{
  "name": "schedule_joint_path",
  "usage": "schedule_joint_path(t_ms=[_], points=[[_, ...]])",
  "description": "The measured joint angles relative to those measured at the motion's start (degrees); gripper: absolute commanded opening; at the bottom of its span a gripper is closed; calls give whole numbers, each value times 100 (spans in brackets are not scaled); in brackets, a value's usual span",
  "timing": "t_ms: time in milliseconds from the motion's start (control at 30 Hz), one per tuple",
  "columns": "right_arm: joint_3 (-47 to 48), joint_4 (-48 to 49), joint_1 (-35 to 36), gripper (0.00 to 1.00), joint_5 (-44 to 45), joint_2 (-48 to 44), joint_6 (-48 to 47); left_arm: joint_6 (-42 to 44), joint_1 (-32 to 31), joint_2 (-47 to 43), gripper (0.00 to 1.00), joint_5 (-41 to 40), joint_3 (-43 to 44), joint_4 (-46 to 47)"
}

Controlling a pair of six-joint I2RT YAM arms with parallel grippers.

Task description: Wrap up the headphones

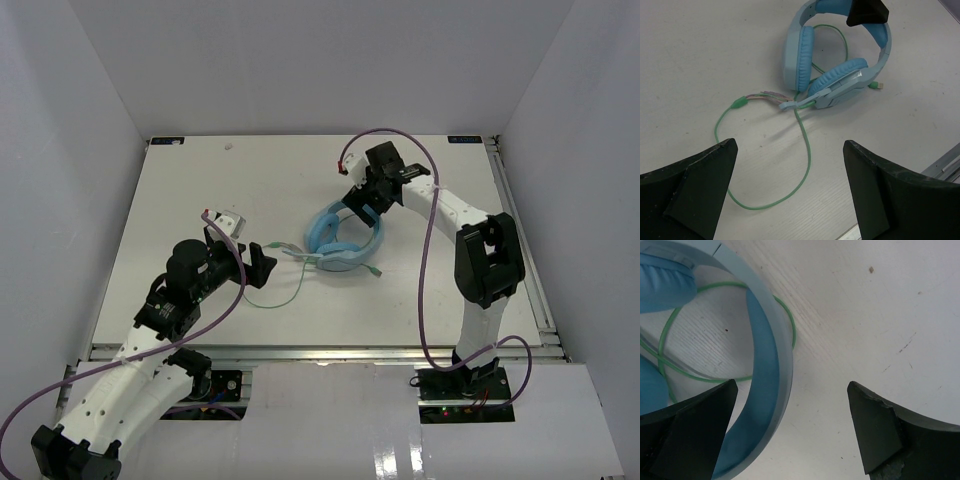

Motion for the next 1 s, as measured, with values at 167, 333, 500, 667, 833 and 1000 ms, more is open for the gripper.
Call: schedule_joint_path(t_ms=[167, 333, 500, 667, 833, 1000], points=[[71, -181, 0, 80, -182, 168, -208, -1, 0, -30, 98, -1, 0, -1], [145, -259, -2, 68, -327, 458, -287, -1, 0, -89, 98, -2, 0, 2], [166, -298, -7, 48, -447, 526, -313, -7, 0, -99, 98, -3, 0, 2], [253, -253, -23, 14, -513, 526, -177, -137, 0, -160, 98, -33, -79, 77], [168, -308, -103, 8, -578, 449, -74, -254, 0, -187, 98, -35, -116, 116], [-516, -149, -513, 8, -910, -441, 498, -353, 0, -74, 98, 325, -116, 158]])
